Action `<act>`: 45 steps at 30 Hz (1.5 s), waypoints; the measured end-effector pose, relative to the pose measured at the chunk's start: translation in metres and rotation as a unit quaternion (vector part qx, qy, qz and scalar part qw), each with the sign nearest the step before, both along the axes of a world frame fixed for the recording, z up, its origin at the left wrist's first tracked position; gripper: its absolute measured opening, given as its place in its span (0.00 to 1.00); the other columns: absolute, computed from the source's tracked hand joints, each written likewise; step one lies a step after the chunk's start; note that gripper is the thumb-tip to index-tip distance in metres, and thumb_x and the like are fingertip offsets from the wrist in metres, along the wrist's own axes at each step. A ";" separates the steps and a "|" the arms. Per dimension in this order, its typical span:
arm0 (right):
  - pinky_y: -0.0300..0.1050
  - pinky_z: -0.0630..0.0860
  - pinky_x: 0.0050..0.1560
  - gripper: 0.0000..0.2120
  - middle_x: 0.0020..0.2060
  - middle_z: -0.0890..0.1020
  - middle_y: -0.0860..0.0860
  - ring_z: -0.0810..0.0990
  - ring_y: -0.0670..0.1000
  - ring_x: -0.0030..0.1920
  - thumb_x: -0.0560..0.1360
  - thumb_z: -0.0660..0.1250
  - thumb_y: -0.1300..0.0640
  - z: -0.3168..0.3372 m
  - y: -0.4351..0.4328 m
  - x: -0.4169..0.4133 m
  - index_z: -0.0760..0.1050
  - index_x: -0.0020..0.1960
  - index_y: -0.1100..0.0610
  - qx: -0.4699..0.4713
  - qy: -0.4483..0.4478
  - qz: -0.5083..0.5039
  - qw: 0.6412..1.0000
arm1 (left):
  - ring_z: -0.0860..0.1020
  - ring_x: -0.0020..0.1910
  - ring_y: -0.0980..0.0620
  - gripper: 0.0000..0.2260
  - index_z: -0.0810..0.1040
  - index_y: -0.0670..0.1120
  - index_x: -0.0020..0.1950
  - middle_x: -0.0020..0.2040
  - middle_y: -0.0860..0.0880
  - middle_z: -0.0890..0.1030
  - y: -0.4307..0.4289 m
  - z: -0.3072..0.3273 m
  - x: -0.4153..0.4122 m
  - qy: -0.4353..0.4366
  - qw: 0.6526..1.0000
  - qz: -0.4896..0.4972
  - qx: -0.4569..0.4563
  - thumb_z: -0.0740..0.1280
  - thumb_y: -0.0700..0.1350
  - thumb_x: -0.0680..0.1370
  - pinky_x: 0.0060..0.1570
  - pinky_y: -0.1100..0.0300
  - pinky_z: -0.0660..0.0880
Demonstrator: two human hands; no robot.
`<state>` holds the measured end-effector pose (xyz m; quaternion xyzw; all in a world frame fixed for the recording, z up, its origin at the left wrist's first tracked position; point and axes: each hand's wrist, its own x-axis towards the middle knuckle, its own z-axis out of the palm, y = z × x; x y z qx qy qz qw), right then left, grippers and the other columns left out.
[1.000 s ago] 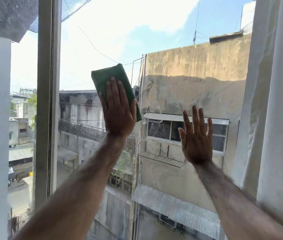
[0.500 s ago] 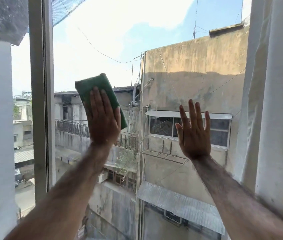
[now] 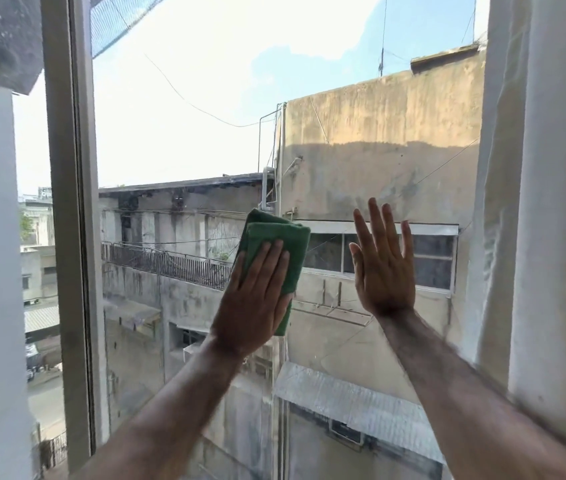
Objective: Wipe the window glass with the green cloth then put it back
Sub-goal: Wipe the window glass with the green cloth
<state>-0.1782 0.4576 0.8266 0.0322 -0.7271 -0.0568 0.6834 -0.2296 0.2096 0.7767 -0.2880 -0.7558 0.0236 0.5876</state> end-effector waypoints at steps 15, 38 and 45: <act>0.68 0.57 0.85 0.25 0.86 0.62 0.58 0.59 0.60 0.87 0.90 0.55 0.51 0.001 0.001 0.002 0.61 0.86 0.55 0.001 0.015 -0.010 1.000 | 0.55 0.84 0.38 0.28 0.57 0.38 0.83 0.84 0.37 0.58 0.083 0.089 0.009 0.032 0.985 -0.065 0.159 0.54 0.51 0.87 0.80 0.34 0.57; 0.66 0.54 0.87 0.26 0.87 0.59 0.58 0.56 0.59 0.88 0.91 0.50 0.50 -0.003 -0.002 -0.001 0.58 0.87 0.54 0.007 0.024 -0.014 1.000 | 0.56 0.84 0.40 0.26 0.60 0.40 0.83 0.84 0.41 0.61 0.065 0.095 0.011 0.025 0.978 -0.082 0.190 0.53 0.50 0.87 0.81 0.35 0.56; 0.64 0.51 0.88 0.26 0.87 0.59 0.57 0.55 0.58 0.88 0.91 0.52 0.50 0.000 0.000 0.000 0.58 0.87 0.55 0.013 0.028 -0.009 0.999 | 0.52 0.85 0.42 0.31 0.53 0.42 0.85 0.86 0.43 0.54 0.013 -0.023 -0.002 0.005 0.998 -0.060 0.006 0.55 0.54 0.85 0.80 0.35 0.60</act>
